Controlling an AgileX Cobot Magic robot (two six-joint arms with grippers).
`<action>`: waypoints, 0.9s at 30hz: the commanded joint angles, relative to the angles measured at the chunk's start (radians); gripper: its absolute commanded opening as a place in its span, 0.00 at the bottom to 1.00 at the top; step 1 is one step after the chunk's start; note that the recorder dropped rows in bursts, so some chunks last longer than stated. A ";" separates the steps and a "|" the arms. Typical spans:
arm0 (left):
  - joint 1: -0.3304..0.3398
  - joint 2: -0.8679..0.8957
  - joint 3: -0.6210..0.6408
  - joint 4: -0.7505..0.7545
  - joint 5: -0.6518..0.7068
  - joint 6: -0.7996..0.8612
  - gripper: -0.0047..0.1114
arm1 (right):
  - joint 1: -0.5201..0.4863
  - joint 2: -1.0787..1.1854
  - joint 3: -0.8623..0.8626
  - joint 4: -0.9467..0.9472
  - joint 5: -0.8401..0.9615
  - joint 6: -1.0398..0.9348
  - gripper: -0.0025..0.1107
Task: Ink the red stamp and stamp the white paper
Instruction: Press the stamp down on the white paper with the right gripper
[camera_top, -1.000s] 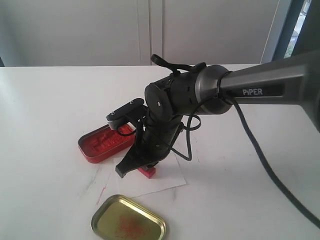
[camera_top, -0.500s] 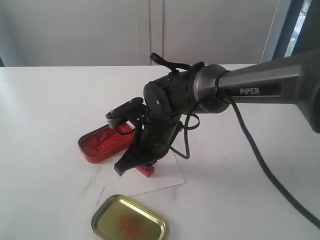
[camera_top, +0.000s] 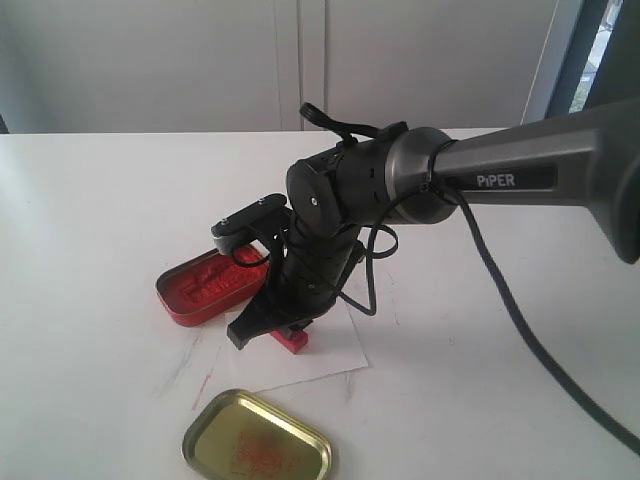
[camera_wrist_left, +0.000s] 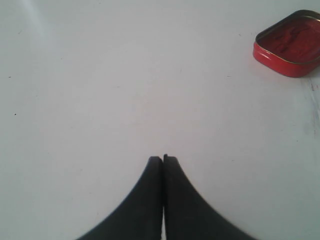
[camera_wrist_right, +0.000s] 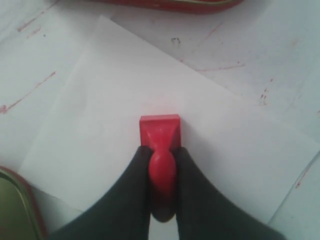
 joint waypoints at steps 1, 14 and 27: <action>0.002 -0.005 0.008 -0.002 0.008 -0.004 0.04 | -0.001 0.082 0.032 -0.004 0.020 0.006 0.02; 0.002 -0.005 0.008 -0.002 0.008 -0.004 0.04 | -0.001 0.083 0.032 -0.004 0.032 0.003 0.02; 0.002 -0.005 0.008 -0.002 0.008 -0.004 0.04 | -0.001 0.083 0.032 -0.004 0.093 -0.003 0.02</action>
